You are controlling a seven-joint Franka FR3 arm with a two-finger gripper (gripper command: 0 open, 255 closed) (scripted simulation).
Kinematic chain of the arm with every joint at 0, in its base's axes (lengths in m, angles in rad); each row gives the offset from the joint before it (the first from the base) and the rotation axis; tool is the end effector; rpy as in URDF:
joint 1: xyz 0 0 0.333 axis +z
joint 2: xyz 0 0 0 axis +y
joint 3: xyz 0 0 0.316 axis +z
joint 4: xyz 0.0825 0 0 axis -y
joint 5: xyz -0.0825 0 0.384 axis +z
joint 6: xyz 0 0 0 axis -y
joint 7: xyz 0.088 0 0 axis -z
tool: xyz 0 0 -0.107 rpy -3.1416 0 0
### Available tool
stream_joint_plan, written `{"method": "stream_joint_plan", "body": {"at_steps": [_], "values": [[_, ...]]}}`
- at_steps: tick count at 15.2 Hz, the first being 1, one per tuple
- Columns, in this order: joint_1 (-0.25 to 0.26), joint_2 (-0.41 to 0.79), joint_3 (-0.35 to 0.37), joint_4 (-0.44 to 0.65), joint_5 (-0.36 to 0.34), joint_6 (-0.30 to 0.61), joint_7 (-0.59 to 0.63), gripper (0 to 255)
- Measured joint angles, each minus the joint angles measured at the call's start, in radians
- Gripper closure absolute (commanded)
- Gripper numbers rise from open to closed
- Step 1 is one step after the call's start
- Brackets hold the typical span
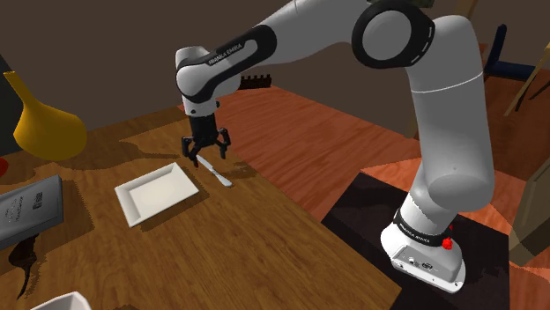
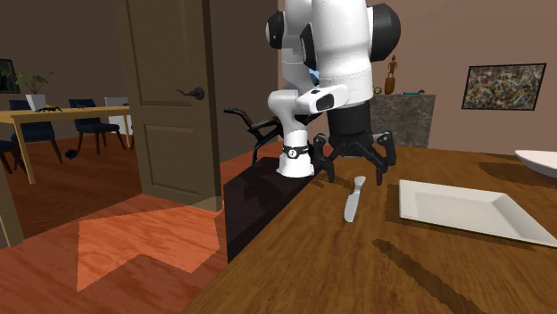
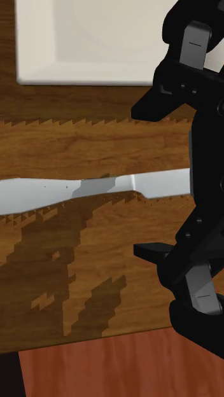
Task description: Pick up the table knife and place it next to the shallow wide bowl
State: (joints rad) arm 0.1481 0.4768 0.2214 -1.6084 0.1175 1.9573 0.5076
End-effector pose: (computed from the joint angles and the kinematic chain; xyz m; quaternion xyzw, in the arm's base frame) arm 0.6255 0.2316 0.3492 -0.9875 0.1026 0.0973 0.0691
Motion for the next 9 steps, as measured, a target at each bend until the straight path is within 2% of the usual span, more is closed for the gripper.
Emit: {"method": "stream_joint_plan", "body": {"at_steps": [9], "values": [[0.004, 0.012, 0.001, -0.029, 0.000, 0.042, 0.000, 0]]}}
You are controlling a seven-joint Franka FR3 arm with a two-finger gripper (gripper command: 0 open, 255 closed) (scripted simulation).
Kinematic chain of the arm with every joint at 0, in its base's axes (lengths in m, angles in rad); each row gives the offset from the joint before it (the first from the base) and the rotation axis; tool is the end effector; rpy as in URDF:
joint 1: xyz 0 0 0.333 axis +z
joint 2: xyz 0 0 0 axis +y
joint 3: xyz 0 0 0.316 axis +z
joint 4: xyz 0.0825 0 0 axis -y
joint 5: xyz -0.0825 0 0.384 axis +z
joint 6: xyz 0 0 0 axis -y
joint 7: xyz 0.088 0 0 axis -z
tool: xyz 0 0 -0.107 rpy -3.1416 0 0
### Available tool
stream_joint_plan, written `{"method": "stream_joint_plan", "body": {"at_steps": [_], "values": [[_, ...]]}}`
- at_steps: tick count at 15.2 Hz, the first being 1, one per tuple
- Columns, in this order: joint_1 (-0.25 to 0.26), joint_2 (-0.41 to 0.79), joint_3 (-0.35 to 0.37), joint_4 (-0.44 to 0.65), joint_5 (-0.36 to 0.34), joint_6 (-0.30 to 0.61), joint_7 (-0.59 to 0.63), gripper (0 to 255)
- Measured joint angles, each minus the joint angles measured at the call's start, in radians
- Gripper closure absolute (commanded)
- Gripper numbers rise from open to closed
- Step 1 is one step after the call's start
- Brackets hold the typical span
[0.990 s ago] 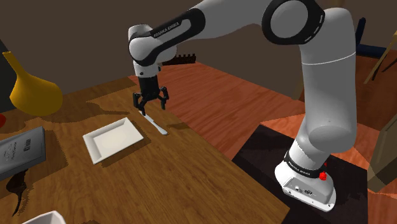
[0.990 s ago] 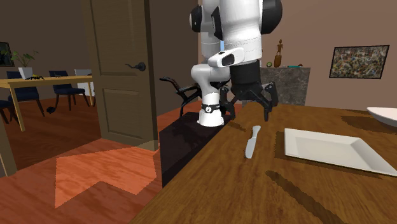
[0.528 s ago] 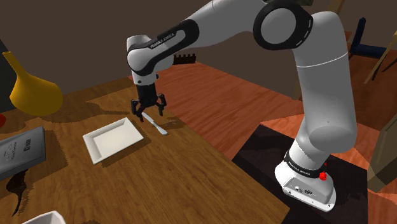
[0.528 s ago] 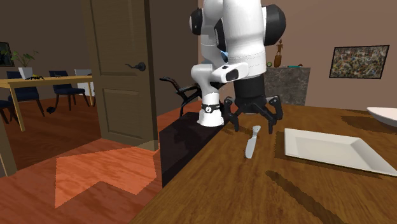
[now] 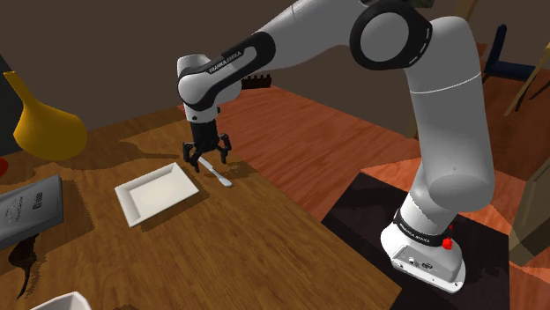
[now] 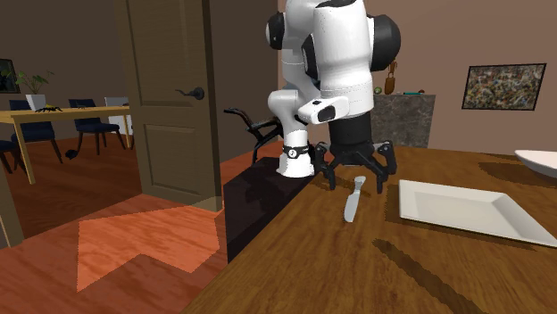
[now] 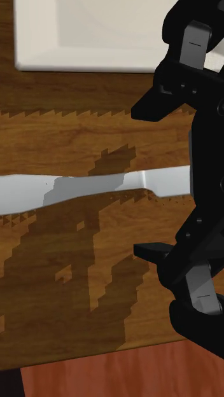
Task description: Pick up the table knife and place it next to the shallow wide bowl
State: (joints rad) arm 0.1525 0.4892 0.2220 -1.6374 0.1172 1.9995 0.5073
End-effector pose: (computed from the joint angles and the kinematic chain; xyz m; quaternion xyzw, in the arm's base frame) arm 0.6224 0.2344 0.3313 -0.9875 0.1027 0.0972 0.0692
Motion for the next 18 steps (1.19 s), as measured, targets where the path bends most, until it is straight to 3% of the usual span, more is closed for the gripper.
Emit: {"method": "stream_joint_plan", "body": {"at_steps": [1, 12, 18], "values": [[0.000, 0.000, 0.000, 0.000, 0.000, 0.000, 0.000, 255], [-0.001, -0.005, 0.000, 0.006, 0.000, -0.006, 0.000, 255], [-0.002, -0.032, 0.003, 0.035, 0.003, -0.066, 0.009, 255]]}}
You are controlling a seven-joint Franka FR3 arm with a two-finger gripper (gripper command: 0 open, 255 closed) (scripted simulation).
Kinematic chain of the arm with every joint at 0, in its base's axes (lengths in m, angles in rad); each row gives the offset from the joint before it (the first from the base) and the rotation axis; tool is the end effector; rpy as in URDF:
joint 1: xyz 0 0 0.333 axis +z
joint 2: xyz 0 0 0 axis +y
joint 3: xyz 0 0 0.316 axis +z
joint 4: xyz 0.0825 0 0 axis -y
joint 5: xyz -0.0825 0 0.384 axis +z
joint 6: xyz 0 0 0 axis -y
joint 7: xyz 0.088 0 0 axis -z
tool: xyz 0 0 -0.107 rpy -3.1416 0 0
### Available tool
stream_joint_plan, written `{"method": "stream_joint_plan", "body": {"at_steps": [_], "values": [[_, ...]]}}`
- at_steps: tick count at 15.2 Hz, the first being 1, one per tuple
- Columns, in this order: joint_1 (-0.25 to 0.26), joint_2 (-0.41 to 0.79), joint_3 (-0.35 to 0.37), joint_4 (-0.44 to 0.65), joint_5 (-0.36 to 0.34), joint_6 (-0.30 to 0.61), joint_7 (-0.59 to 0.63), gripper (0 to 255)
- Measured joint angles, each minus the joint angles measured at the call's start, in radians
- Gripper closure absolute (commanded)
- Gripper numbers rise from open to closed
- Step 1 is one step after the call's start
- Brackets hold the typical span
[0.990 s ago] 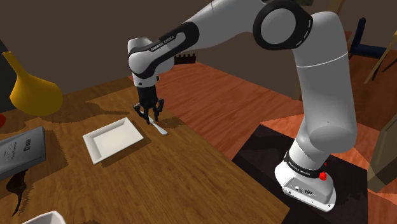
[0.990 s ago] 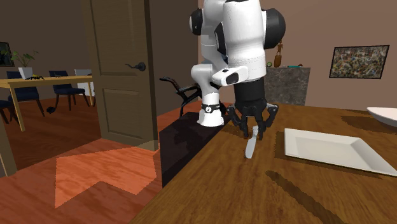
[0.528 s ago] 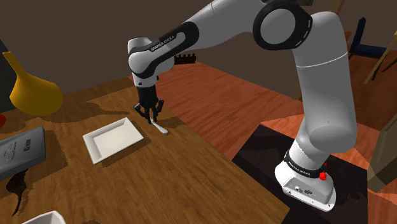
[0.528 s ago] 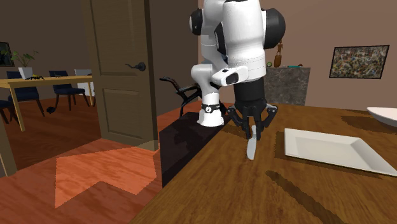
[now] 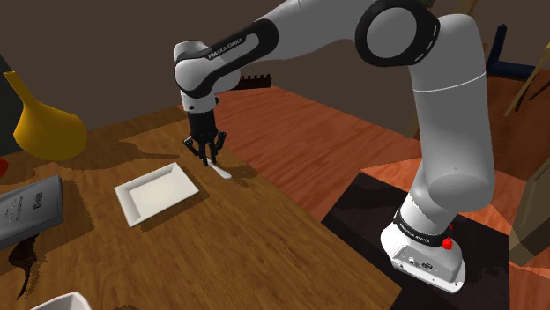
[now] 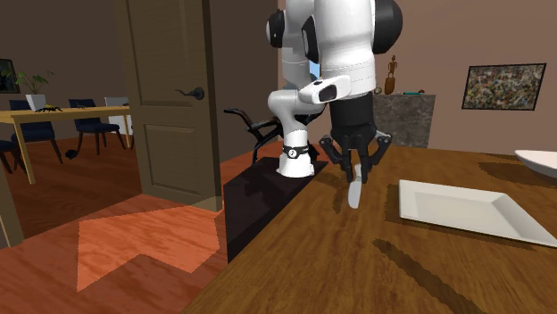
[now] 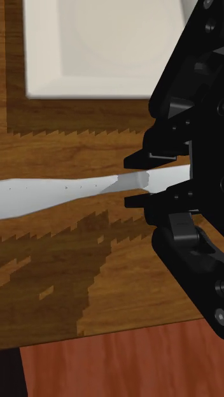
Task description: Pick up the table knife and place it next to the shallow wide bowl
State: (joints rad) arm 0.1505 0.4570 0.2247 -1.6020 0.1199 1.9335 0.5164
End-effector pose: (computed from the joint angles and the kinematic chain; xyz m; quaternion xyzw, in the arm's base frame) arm 0.6224 0.2348 0.3635 -0.9876 0.1026 0.0969 0.0693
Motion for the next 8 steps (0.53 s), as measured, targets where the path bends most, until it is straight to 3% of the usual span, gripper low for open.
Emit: {"method": "stream_joint_plan", "body": {"at_steps": [8], "values": [[-0.002, -0.029, 0.002, 0.062, 0.002, -0.090, 0.012, 255]]}}
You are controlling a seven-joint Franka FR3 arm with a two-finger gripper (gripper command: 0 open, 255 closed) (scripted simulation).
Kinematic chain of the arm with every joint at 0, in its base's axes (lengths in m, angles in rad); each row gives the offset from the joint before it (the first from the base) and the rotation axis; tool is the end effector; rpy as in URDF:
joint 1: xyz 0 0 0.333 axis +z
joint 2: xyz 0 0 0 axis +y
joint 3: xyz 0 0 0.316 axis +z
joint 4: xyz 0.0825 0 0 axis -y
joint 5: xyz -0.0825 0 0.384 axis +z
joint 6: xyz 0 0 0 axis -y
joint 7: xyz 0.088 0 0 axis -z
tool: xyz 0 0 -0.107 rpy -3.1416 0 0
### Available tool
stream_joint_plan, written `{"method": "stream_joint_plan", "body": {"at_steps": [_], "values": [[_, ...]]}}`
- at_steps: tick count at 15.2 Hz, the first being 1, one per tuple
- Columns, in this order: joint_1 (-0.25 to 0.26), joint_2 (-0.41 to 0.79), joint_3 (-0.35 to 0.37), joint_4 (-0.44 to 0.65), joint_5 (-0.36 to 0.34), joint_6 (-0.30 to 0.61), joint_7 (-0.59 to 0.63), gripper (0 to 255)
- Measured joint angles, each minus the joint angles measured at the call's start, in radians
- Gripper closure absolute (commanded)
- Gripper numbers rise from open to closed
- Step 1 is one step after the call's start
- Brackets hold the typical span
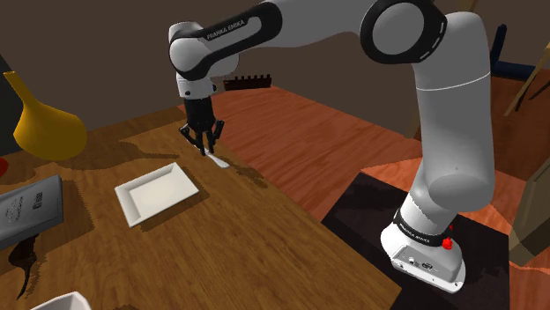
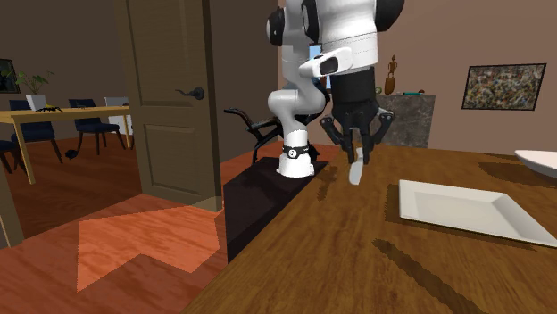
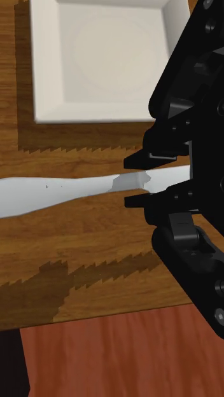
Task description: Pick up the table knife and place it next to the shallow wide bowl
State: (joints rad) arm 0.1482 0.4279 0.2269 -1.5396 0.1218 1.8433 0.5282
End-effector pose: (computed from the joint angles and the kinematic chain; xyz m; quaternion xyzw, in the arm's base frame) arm 0.6233 0.2344 0.4045 -0.9876 0.1027 0.0969 0.0693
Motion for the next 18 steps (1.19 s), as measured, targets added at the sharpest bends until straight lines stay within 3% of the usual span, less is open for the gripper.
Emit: {"method": "stream_joint_plan", "body": {"at_steps": [9, 18], "values": [[-0.001, -0.025, 0.003, 0.083, 0.002, -0.106, 0.016, 255], [0.085, -0.146, 0.060, -0.095, 0.030, -0.021, 0.146, 255]]}}
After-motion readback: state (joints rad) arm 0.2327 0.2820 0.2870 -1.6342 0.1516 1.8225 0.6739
